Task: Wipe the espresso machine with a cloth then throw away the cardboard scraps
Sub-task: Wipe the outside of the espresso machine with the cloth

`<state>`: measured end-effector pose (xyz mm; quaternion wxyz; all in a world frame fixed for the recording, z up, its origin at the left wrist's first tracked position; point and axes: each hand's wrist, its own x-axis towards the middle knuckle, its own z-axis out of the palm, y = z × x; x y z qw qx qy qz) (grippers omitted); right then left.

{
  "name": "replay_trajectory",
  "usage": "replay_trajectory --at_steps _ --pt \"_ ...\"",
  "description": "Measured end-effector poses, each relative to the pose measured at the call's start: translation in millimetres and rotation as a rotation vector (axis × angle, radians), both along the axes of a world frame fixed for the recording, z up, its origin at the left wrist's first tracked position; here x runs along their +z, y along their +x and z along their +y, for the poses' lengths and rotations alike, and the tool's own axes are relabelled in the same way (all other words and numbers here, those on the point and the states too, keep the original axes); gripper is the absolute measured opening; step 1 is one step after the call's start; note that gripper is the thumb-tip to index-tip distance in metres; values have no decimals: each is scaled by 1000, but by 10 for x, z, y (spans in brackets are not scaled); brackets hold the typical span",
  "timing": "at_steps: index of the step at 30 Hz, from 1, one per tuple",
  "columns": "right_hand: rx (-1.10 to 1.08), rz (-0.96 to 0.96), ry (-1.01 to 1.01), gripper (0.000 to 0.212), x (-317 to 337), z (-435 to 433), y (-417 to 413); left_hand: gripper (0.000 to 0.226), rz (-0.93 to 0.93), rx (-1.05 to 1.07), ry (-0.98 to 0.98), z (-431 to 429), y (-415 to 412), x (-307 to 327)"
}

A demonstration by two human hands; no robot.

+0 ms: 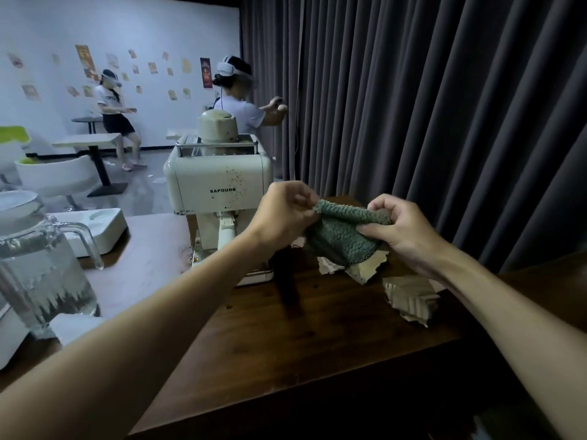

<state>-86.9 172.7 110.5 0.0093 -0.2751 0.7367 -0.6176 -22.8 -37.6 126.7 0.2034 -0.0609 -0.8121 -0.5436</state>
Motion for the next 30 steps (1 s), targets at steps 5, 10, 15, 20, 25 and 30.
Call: replay_trajectory --at_steps 5,10,15,20,25,30 --pt "53 132 -42 23 206 -168 -94 16 -159 -100 308 -203 -71 226" --pt "210 133 -42 28 362 -315 -301 19 -282 -96 604 -317 -205 390" --pt "408 -12 4 22 369 -421 -509 23 -73 69 443 -368 -258 469" --pt "460 -45 -21 51 381 -638 -552 27 38 13 292 -367 -215 541" --pt "461 66 79 31 382 -813 -509 34 90 -49 259 -492 -130 635" --pt "306 123 -83 27 491 -932 -417 34 131 81 -150 -682 35 625"
